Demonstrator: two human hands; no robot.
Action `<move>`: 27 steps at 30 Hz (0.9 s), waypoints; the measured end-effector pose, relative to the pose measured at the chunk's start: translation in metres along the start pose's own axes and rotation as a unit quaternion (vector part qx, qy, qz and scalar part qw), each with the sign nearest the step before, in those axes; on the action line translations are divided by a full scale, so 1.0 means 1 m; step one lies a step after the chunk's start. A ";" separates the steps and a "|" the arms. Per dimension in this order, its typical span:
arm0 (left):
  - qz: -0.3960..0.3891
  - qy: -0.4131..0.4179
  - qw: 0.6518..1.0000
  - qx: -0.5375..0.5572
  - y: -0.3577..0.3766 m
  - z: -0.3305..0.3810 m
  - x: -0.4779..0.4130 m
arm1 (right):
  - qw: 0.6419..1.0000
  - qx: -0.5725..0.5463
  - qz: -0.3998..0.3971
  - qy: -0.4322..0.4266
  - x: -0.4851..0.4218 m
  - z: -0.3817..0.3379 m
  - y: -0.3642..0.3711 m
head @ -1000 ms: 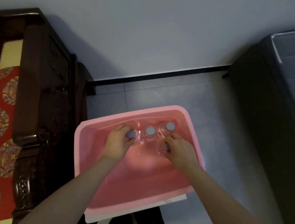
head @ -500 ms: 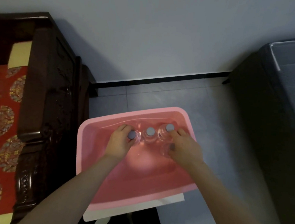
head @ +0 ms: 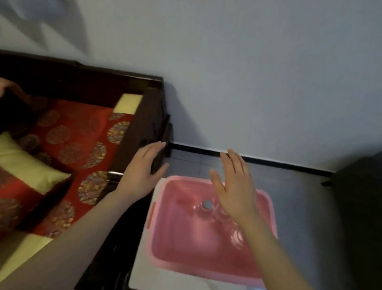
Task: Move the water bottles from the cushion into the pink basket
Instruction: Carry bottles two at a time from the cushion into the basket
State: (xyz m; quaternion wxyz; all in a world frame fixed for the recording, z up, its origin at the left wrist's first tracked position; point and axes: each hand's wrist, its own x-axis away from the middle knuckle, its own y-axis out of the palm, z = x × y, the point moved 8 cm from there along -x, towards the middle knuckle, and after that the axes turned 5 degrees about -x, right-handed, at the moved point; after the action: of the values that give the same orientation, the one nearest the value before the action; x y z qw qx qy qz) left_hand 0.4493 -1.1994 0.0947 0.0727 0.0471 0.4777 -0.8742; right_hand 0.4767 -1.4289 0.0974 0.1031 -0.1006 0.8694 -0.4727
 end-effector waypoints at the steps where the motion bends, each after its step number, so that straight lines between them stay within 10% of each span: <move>1: 0.031 -0.016 0.999 -0.011 -0.036 -0.010 0.007 | 1.000 -0.006 -0.001 -0.017 -0.003 -0.023 -0.001; 8: 0.166 -0.230 0.957 0.063 -0.240 -0.098 0.162 | 0.985 -0.063 -0.071 -0.147 0.007 -0.201 0.028; 13: 0.282 -0.346 0.798 0.404 -0.310 -0.169 0.323 | 0.955 -0.206 -0.155 -0.148 0.055 -0.311 0.084; 27: 0.426 -0.390 0.743 0.338 -0.456 -0.330 0.585 | 0.866 -0.186 -0.411 -0.215 0.195 -0.621 0.263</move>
State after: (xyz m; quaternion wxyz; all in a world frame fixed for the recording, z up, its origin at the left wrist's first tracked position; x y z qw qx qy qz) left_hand -0.2008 -0.7262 0.2055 0.5968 -0.0776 0.0107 -0.7986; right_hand 0.0989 -0.8445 0.1899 0.0635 -0.5649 0.7777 -0.2685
